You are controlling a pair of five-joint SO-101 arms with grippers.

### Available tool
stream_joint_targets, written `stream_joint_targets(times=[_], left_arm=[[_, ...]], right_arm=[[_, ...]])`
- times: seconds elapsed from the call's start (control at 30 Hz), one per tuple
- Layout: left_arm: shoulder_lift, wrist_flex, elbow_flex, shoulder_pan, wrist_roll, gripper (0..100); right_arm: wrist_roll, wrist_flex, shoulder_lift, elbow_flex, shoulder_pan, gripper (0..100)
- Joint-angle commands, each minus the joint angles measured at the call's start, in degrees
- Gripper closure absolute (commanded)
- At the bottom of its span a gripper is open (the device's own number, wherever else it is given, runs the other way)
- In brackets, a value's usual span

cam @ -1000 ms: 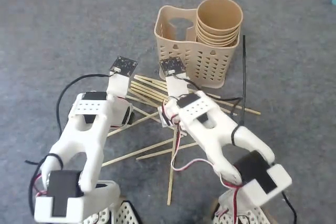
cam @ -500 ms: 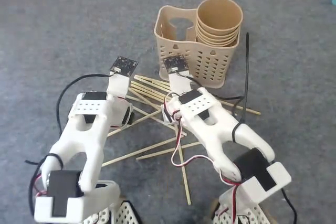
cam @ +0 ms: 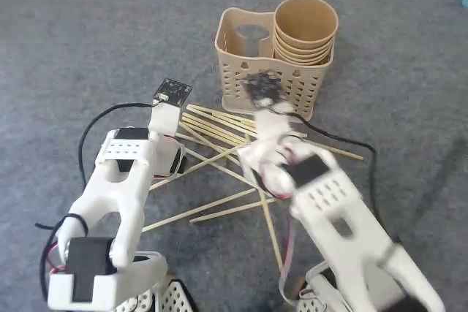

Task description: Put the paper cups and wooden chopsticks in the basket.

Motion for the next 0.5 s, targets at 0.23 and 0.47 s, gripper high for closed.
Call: stream_joint_targets(times=[0.23, 0.47], left_arm=[[-10.8, 8.1, -10.0, 3.6, -1.2, 84], [-17.1, 12.1, -11.6, 20.0, -12.0, 84]], right_arm=[[1.1, -6.6, -27.0, 14.2, 14.8, 99.1], [1.1, -6.8, -27.6, 14.7, 17.5, 99.1]])
